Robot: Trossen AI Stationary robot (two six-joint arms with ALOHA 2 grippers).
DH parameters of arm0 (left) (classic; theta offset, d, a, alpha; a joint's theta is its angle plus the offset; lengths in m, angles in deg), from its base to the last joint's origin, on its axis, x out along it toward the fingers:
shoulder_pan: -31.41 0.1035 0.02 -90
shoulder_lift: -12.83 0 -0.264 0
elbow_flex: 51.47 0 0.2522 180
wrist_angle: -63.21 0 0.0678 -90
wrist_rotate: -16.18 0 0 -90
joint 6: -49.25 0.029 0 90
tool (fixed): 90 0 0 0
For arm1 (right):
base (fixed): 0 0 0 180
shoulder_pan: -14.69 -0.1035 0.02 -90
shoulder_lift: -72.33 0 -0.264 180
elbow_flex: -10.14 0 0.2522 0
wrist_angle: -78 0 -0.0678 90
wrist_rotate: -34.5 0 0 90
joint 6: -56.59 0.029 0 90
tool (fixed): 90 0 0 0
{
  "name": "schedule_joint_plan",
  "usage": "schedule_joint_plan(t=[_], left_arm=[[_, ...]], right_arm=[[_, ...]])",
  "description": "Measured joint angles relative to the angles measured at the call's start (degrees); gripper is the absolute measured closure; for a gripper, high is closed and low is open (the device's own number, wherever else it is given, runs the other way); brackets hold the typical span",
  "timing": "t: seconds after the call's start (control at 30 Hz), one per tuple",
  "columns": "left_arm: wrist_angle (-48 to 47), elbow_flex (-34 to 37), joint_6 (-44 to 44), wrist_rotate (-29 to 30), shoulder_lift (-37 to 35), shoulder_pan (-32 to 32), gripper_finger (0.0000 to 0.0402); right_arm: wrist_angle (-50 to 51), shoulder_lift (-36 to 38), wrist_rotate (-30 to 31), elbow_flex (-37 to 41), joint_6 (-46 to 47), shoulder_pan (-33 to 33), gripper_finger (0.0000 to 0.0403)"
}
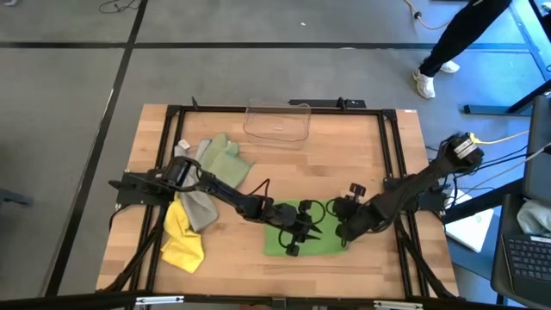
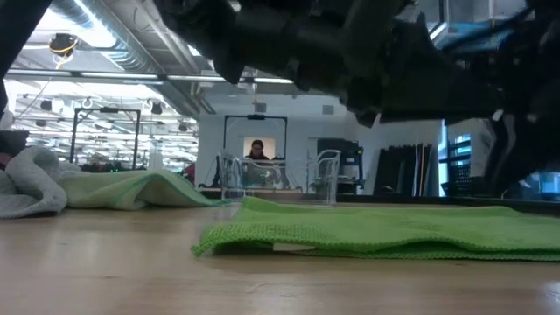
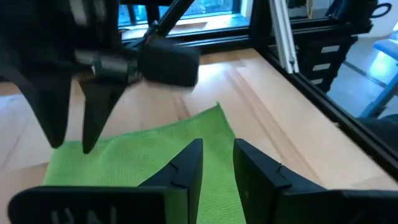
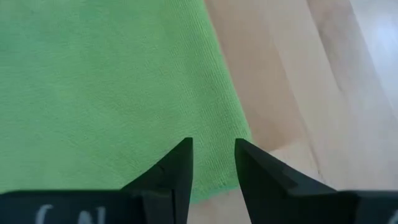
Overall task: Fold microfiber towels
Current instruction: Fold the green microfiber cloth
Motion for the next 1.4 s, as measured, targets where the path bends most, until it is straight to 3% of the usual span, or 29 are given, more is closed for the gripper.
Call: schedule_joint_plan(t=[0.17, 0.33, 0.47, 0.6, 0.83, 1.17, 1.4], left_arm=[[5.3, 0.0, -0.1, 0.0, 2.7, 0.1, 0.0319], [9.5, -2.4, -0.3, -0.1, 7.5, 0.1, 0.0319], [9.8, -4.6, -0.4, -0.1, 8.8, 0.1, 0.0319], [4.6, -7.9, -1.5, 0.0, 9.3, 0.2, 0.0319], [-19.8, -18.8, -1.5, -1.4, 9.6, 0.3, 0.0319], [-18.3, -24.3, 0.0, -1.8, 13.7, -2.2, 0.0319], [-15.9, -26.2, 0.1, 3.0, 18.4, -1.2, 0.0319]], right_arm=[[-0.2, 1.8, -0.5, 0.3, -2.2, 2.3, 0.0280], [-9.7, 1.7, -7.7, 5.1, -6.5, 5.5, 0.0280], [-13.0, 1.7, -8.2, 8.2, -7.4, 7.3, 0.0280], [-14.6, 1.7, -9.5, 9.7, -7.8, 8.9, 0.0280], [-14.7, 1.7, -10.2, 9.9, -8.8, 9.7, 0.0280], [-14.9, 1.7, -9.0, 9.9, -8.4, 9.8, 0.0280], [-15.3, 1.7, -9.0, 9.9, -8.5, 10.0, 0.0280]])
